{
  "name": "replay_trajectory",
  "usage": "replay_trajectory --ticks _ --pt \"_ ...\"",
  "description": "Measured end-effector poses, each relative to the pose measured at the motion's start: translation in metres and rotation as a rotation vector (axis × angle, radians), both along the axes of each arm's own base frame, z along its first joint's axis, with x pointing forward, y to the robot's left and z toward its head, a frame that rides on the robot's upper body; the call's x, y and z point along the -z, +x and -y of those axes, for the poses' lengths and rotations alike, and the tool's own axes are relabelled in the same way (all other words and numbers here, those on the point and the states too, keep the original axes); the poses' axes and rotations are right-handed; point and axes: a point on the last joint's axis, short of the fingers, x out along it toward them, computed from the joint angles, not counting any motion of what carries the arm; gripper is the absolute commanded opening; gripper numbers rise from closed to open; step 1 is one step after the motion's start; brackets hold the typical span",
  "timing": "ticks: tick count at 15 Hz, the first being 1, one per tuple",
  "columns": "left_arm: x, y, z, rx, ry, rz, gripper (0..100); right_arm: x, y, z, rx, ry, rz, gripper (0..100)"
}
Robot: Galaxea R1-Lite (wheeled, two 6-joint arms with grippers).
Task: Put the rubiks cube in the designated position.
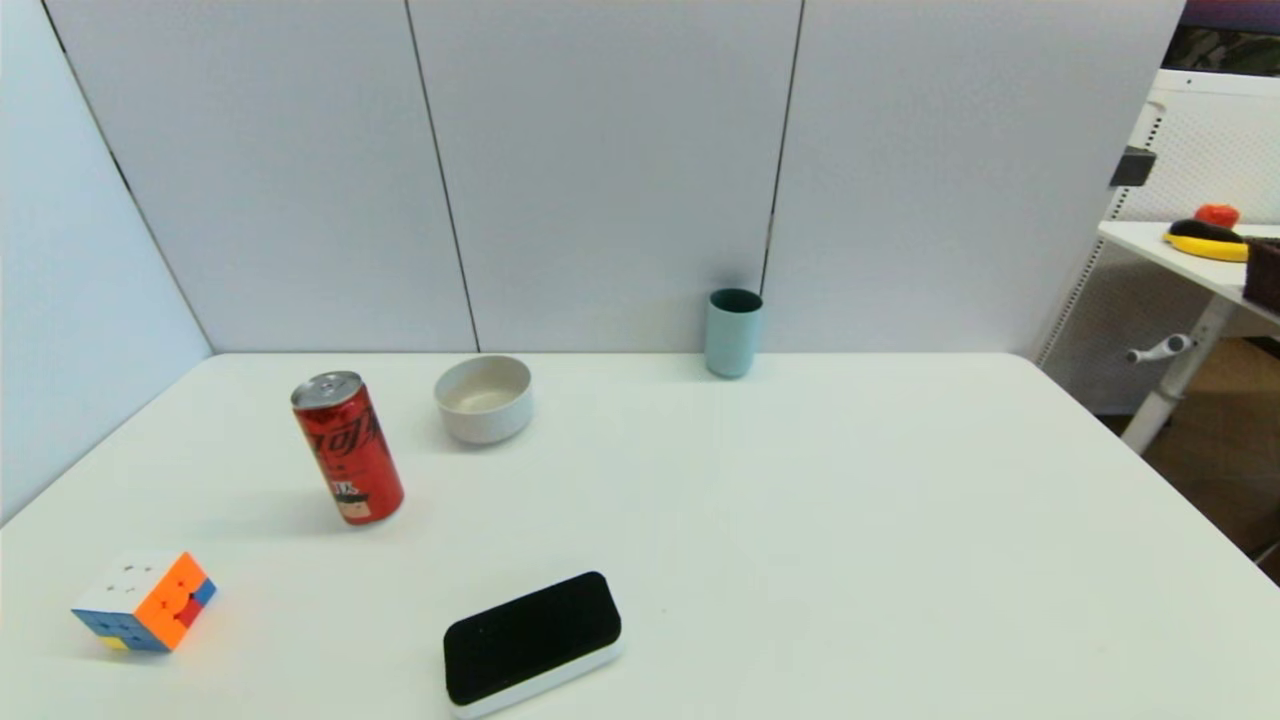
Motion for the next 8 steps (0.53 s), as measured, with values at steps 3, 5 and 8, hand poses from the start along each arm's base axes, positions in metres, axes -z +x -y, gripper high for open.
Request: replay_trajectory --ticks 3,5,8 --pt "0.000 0.000 0.000 0.000 -0.002 0.000 100 0.000 0.000 0.000 0.000 0.000 0.000 100" --pt "-0.001 0.000 0.000 -0.001 0.006 -0.003 100 0.000 0.000 0.000 0.000 0.000 0.000 100" --pt "-0.023 0.001 0.000 -0.012 0.022 -0.022 100 0.000 0.000 0.000 0.000 0.000 0.000 100"
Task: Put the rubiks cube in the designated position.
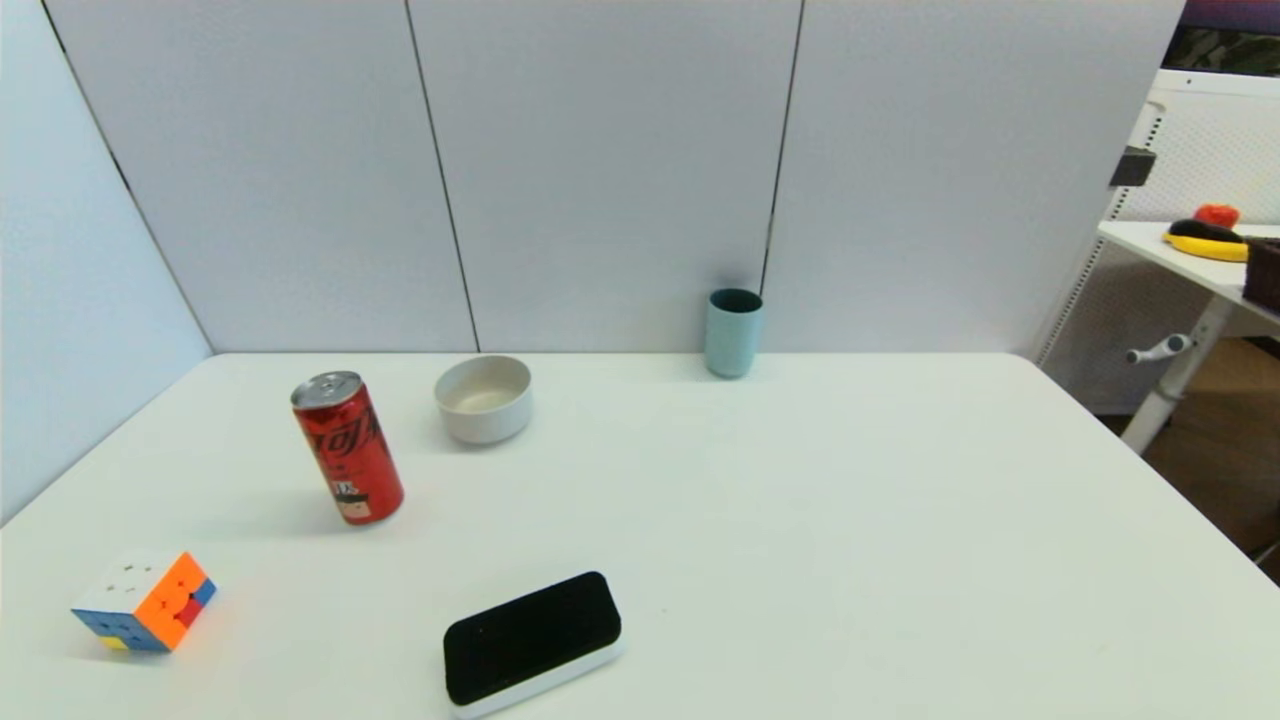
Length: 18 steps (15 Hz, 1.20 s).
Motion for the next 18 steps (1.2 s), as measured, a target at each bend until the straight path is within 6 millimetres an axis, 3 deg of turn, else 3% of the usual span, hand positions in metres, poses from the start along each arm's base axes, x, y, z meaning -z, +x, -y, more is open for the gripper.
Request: replay_trajectory --ticks 3,5,9,13,18 --pt "-0.051 0.007 0.000 -0.011 0.006 -0.042 100 0.000 0.000 0.000 0.000 0.001 0.000 100" --pt "-0.088 0.023 0.000 -0.031 0.021 -0.082 100 0.000 0.000 0.000 0.000 0.000 0.000 100" --pt "-0.140 0.077 -0.005 -0.089 0.056 -0.195 100 0.000 0.000 0.000 0.000 0.000 0.000 100" --pt "-0.153 0.138 -0.014 -0.098 0.116 -0.387 100 0.000 0.000 0.000 0.001 0.000 0.000 100" --pt "-0.138 0.198 -0.033 -0.013 0.206 -0.626 100 0.000 0.000 0.000 0.001 0.001 0.000 100"
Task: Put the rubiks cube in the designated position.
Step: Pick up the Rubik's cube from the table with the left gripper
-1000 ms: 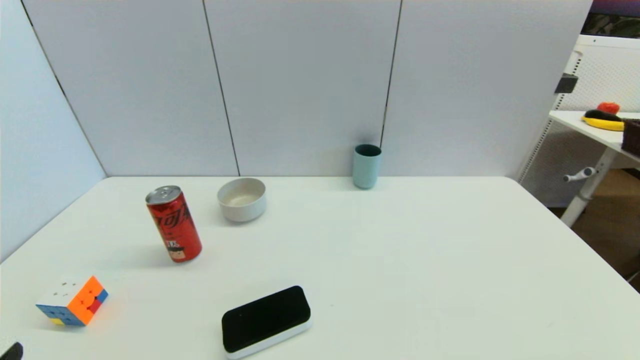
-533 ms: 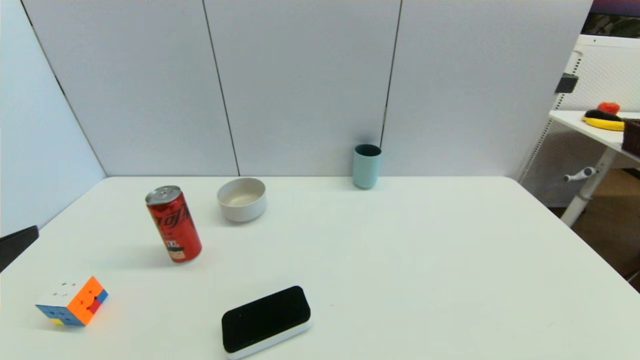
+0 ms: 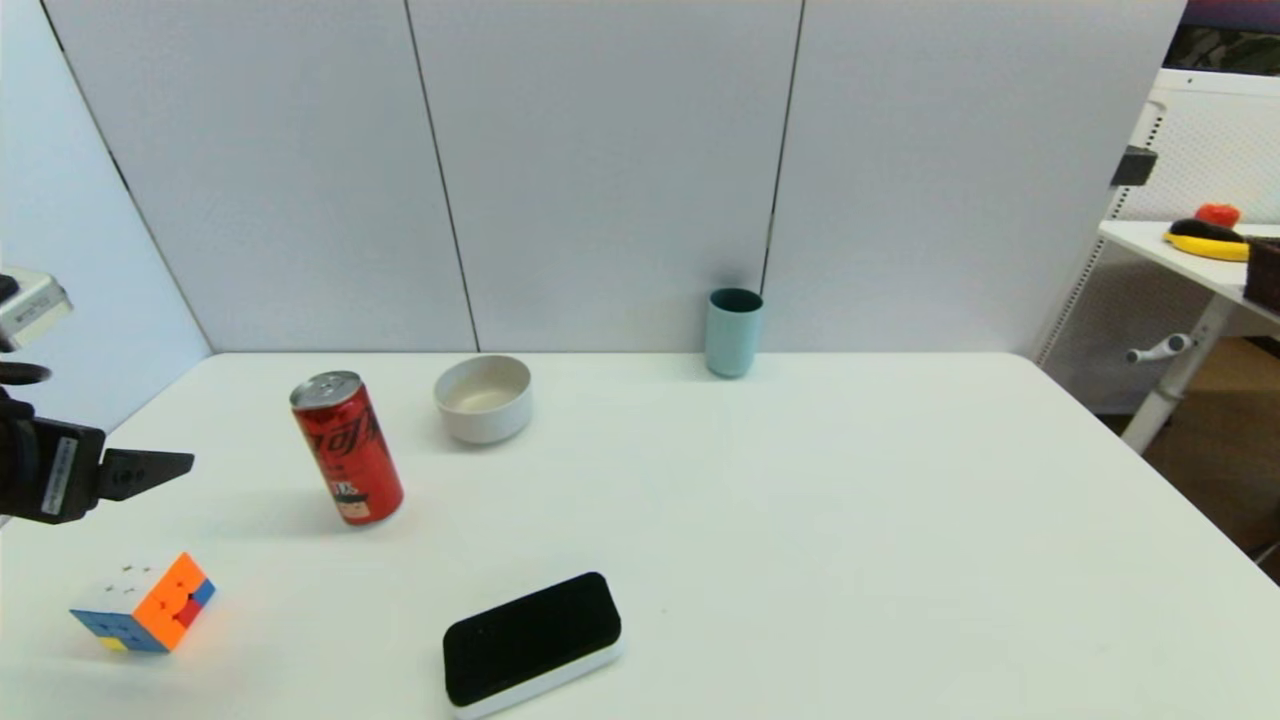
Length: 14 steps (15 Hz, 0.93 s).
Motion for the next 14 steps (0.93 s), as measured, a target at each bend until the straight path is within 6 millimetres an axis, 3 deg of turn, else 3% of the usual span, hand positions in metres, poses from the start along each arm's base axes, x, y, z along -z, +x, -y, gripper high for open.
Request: replay_trajectory --ticks 5,9,14 --pt "0.027 0.031 -0.015 0.092 0.008 -0.142 100 0.000 0.000 0.000 0.000 0.000 0.000 100" --pt "0.048 0.038 -0.019 0.121 -0.043 -0.280 100 0.000 0.000 0.000 0.000 -0.001 0.000 100" --pt "0.059 0.039 -0.036 0.107 -0.020 -0.343 100 0.000 0.000 0.000 0.000 -0.001 0.000 100"
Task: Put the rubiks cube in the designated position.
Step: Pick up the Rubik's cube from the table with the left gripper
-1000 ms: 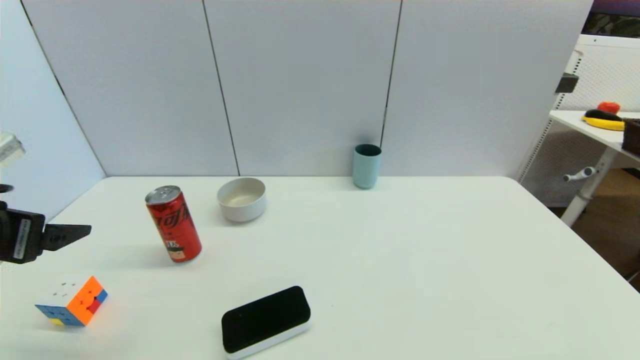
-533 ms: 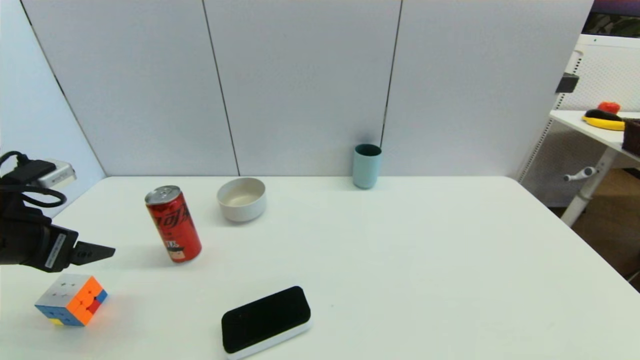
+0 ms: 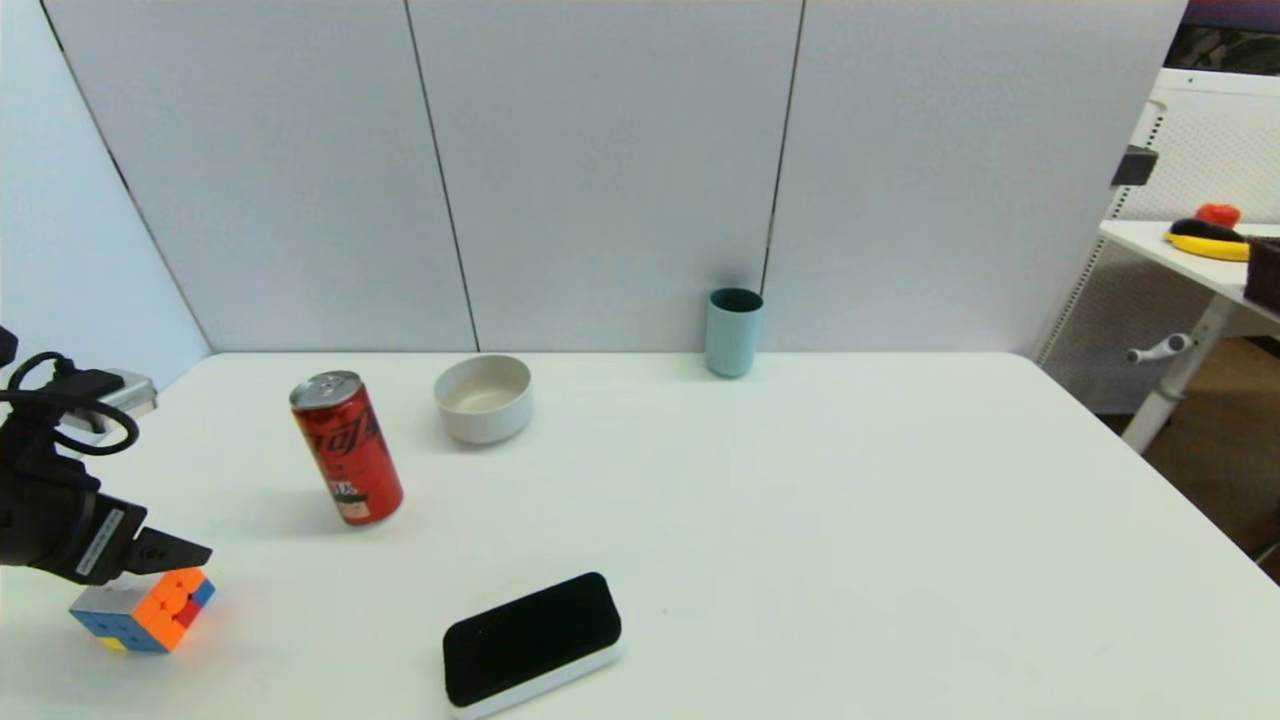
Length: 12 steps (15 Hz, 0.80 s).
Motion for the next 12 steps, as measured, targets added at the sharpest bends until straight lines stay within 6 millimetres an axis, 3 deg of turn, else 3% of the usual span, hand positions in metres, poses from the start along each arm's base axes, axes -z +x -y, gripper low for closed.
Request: replay_trajectory --ticks 12 --pt "0.017 -0.010 -0.006 -0.039 -0.032 -0.102 100 0.000 0.000 0.000 0.000 0.001 0.000 100"
